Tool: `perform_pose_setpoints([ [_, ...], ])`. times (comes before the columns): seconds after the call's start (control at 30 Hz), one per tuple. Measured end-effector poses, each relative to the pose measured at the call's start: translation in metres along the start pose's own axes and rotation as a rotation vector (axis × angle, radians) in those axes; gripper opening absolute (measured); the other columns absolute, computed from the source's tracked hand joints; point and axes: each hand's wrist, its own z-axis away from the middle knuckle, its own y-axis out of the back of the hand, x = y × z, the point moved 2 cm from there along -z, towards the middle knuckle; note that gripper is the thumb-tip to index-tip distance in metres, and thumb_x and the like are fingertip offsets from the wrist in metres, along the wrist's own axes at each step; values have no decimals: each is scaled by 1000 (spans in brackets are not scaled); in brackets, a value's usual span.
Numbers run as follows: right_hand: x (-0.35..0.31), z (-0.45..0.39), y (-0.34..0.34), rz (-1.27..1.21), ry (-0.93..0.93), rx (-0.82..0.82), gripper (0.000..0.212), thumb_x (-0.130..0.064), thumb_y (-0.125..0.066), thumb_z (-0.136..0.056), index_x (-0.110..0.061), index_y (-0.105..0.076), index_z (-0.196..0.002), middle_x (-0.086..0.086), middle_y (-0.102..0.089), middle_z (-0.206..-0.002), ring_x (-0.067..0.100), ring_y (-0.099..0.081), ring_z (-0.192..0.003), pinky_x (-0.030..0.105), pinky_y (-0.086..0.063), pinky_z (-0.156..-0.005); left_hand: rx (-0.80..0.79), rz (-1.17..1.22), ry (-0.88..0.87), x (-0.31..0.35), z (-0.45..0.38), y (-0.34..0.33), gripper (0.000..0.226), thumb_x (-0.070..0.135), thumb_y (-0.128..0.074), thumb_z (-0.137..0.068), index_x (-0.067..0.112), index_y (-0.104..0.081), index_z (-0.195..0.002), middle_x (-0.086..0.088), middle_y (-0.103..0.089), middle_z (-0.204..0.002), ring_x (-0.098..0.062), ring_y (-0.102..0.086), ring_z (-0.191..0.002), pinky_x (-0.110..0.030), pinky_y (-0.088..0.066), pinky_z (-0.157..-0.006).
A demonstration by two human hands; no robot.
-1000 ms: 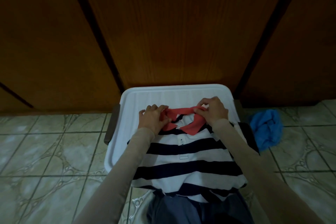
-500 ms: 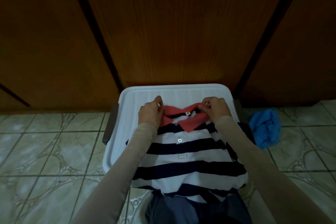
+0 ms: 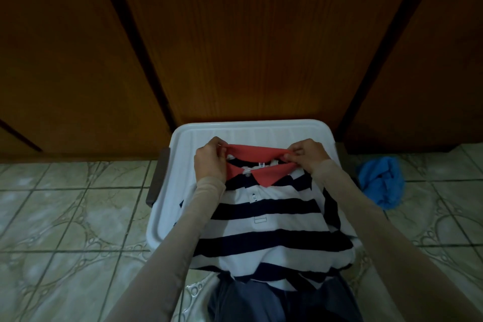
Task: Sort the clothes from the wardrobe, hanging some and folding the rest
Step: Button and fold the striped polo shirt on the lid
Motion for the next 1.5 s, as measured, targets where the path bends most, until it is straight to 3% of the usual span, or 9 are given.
perform_pose_setpoints([
  [0.23, -7, -4, 2, -88, -69, 249, 15, 7, -75, -70, -2, -71, -82, 17, -70, -90, 21, -64, -80, 27, -52, -84, 16, -10, 25, 0, 0, -3, 17, 8, -50, -94, 10, -66, -98, -10, -68, -97, -26, -62, -90, -25, -44, -77],
  [0.47, -4, -6, -4, 55, -94, 292, 17, -20, -72, -80, -9, -69, -94, 8, -66, -97, 22, -61, -88, 26, -47, -75, 43, -70, 72, -5, -2, -2, 21, 25, -56, -92, 10, -62, -105, -7, -62, -101, -23, -60, -93, -31, -46, -75],
  [0.57, -2, -7, -8, -295, -163, 286, 13, -13, -69, -83, -6, -64, -93, 15, -66, -85, 16, -58, -59, 18, -50, -53, -10, 58, 107, -12, -1, -6, 27, 27, -57, -92, 6, -59, -109, -11, -61, -102, -25, -59, -92, -30, -45, -80],
  [0.67, -1, -9, -15, -669, -141, 213, 13, -10, -61, -89, -8, -56, -101, 19, -64, -97, 17, -63, -67, 19, -54, -64, 17, 201, 119, -15, 0, -9, 23, 17, -51, -95, 3, -56, -113, -14, -56, -112, -24, -59, -86, -33, -47, -88],
  [0.8, 4, 0, -31, -287, 12, 231, 31, -12, -52, -94, -10, -50, -125, 12, -53, -129, 21, -52, -116, 23, -38, -96, -35, 172, -32, -15, 18, -16, 28, 1, -44, -94, -1, -51, -121, -17, -47, -123, -25, -54, -100, -16, -34, -89],
  [0.9, 9, 8, -55, 144, 137, 106, 55, -29, -38, -100, -14, -18, -149, 3, -12, -157, 18, -13, -144, 38, -10, -116, -221, 82, -172, -17, 38, -33, 46, 7, -41, -97, 3, -33, -142, -13, -33, -147, -24, -33, -135, -14, -16, -108],
  [1.03, 26, 7, -78, 589, 101, 29, 68, -46, -18, -100, -13, 16, -147, 1, 22, -155, 14, 17, -143, 51, 9, -113, -339, -348, -275, -29, 47, -49, 60, 32, -25, -102, 12, 6, -149, -2, 9, -158, -14, 8, -146, -35, 8, -116],
  [1.23, 39, -4, -78, 739, 140, 82, 72, -57, -14, -96, -18, 18, -147, -1, 23, -155, 13, 19, -143, 53, 11, -112, -344, -561, -262, -38, 38, -51, 90, 62, 18, -70, 16, 16, -147, 1, 16, -157, -14, 16, -144, -37, 19, -110],
  [1.5, 42, -19, -71, 764, 187, 107, 72, -59, -16, -95, -21, 18, -146, -5, 24, -154, 12, 18, -143, 49, 12, -113, -297, -569, -87, -38, 30, -45, 78, 56, -20, -96, 6, 7, -149, -11, 7, -158, -22, 8, -146, -36, 9, -116],
])
